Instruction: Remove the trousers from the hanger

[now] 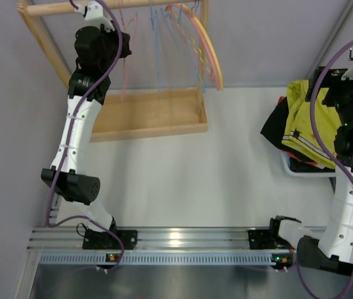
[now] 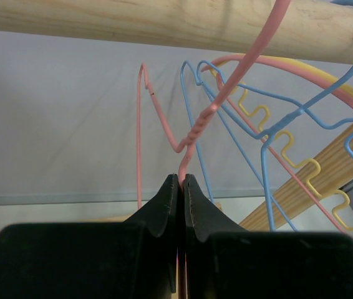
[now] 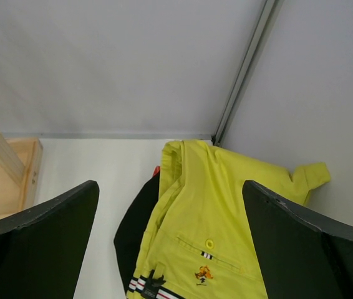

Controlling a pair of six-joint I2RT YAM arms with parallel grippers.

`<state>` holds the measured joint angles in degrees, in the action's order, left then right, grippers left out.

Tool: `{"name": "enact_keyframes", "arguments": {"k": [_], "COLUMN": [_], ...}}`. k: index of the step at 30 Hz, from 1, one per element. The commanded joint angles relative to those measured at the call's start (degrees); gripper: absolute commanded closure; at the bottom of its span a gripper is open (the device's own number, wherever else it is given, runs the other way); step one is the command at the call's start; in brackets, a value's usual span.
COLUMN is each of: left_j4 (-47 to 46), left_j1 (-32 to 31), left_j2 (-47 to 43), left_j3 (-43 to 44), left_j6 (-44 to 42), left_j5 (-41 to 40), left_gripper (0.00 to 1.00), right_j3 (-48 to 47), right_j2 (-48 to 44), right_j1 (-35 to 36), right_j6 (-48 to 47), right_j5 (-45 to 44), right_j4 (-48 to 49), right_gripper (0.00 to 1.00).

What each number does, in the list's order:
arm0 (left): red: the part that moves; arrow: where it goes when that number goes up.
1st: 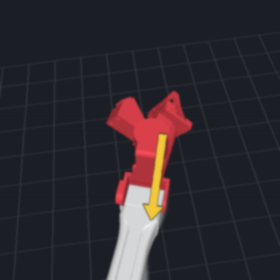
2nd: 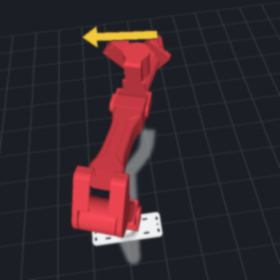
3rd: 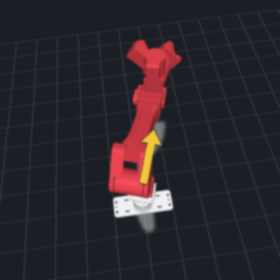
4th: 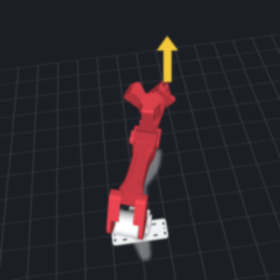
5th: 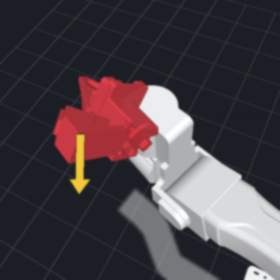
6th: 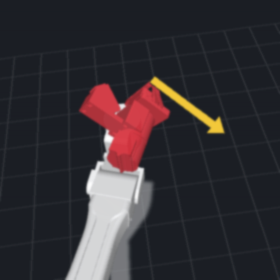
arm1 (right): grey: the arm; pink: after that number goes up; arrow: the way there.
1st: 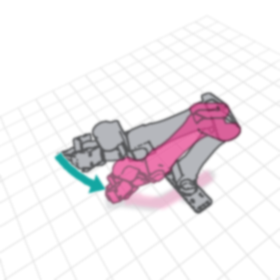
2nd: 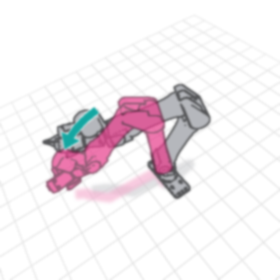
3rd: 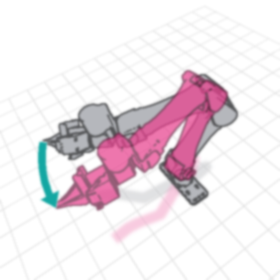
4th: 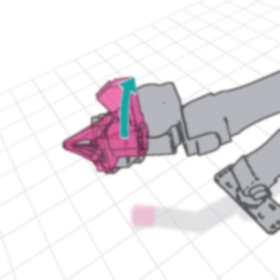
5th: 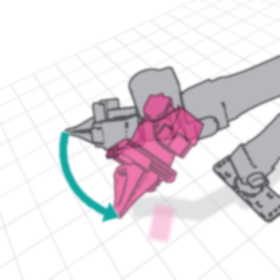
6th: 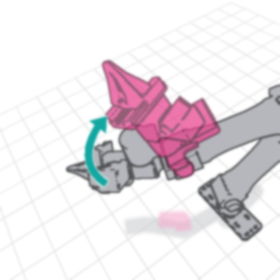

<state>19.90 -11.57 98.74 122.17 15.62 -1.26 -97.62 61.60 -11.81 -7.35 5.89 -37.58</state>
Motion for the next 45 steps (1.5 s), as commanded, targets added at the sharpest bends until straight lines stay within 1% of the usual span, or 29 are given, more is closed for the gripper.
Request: {"name": "enact_keyframes", "arguments": {"k": [1, 5, 11, 15, 19, 21, 22, 24, 25, 26, 27, 28, 29, 31, 32, 33, 38, 41, 42, 44, 45], "left_j4": [-3.1, -3.0, -3.0, -3.0, -3.0, -3.0, -3.0, -3.0, -3.0, -3.1, -3.0, -3.0, -3.1, -3.0, -3.1, -3.1, -3.1, -3.0, -3.0, -2.9, -2.9], "left_j1": [-1.1, -1.3, -2.7, -4.6, -5.9, -5.9, -5.9, -5.9, -5.9, -5.9, -5.8, -5.9, -5.9, -5.8, -5.8, -5.8, -5.7, -5.0, -4.3, -2.7, -1.2], "left_j2": [1.5, 3.6, 5.8, 6.6, 6.2, 5.3, 4.8, 3.5, 3.0, 2.3, 0.7, -0.1, -1.1, -3.6, -4.4, -6.0, -11.5, -15.9, -17.0, -20.7, -22.1], "left_j3": [2.2, 2.2, 1.7, 1.1, 0.1, -0.5, -1.3, -2.6, -3.2, -3.7, -4.9, -5.5, -6.0, -7.3, -7.7, -8.3, -11.2, -15.0, -17.5, -20.3, -23.3], "left_j6": [-1.9, -1.6, -2.6, -4.9, -5.1, -5.0, -5.0, -5.4, -5.6, -6.1, -6.2, -6.3, -6.5, -6.5, -6.7, -6.8, -7.5, -7.4, -7.4, -5.3, -4.5], "left_j5": [-0.9, -0.6, 4.0, 3.4, 2.0, 1.9, 1.9, 1.9, 1.8, 1.9, 1.9, 1.9, 0.0, -0.3, -0.3, -0.2, 0.1, -0.2, -0.2, 1.3, 4.2], "left_gripper": [1.0, 1.0, 1.0, 1.0, 1.0, 0.94, 0.81, 0.66, 0.53, 0.45, 0.36, 0.36, 0.28, 0.2, 0.07, 0.02, 0.01, 0.01, 0.01, 0.01, 0.01], "right_j3": [-2.1, -2.3, -1.9, -0.5, 0.4, 0.6, 0.8, 1.4, 1.7, 2.1, 3.0, 3.4, 3.9, 5.2, 5.9, 6.3, 9.3, 12.3, 12.8, 14.2, 14.7], "right_j2": [-0.4, -0.4, -0.9, -1.4, -1.8, -1.8, -1.8, -1.9, -1.9, -2.1, -2.4, -2.4, -2.5, -2.6, -2.6, -2.6, -2.9, -3.1, -3.0, -2.7, -2.6], "right_j1": [-0.5, -0.5, -0.5, -0.4, -0.4, -0.4, -0.5, -0.5, -0.5, -0.4, -0.4, -0.5, -0.4, -0.5, -0.5, -0.4, -0.4, -0.5, -0.4, -0.4, -0.5], "right_j6": [1.4, 2.0, 2.4, 3.4, 4.0, 4.1, 4.3, 4.4, 4.5, 4.5, 4.8, 4.9, 4.9, 5.2, 5.2, 5.3, 5.2, 4.8, 4.4, 4.1, 3.9], "right_j5": [1.7, 2.6, 3.7, 4.7, 5.8, 6.0, 6.1, 6.3, 6.4, 6.5, 6.8, 6.8, 6.9, 6.9, 6.9, 6.9, 7.1, 7.7, 9.0, 10.1, 11.6], "right_j4": [-0.1, -0.3, -0.3, 0.0, 0.4, 0.5, 0.5, 0.7, 0.9, 1.1, 1.6, 1.9, 2.2, 2.8, 3.0, 3.0, 5.0, 5.9, 6.3, 6.8, 7.0], "right_gripper": [0.01, 0.01, 0.01, 0.01, 0.01, 0.01, 0.01, 0.0, 0.01, 0.0, 0.01, 0.01, 0.01, 0.01, 0.01, 0.01, 0.01, 0.01, 0.0, 0.0, 0.01]}}
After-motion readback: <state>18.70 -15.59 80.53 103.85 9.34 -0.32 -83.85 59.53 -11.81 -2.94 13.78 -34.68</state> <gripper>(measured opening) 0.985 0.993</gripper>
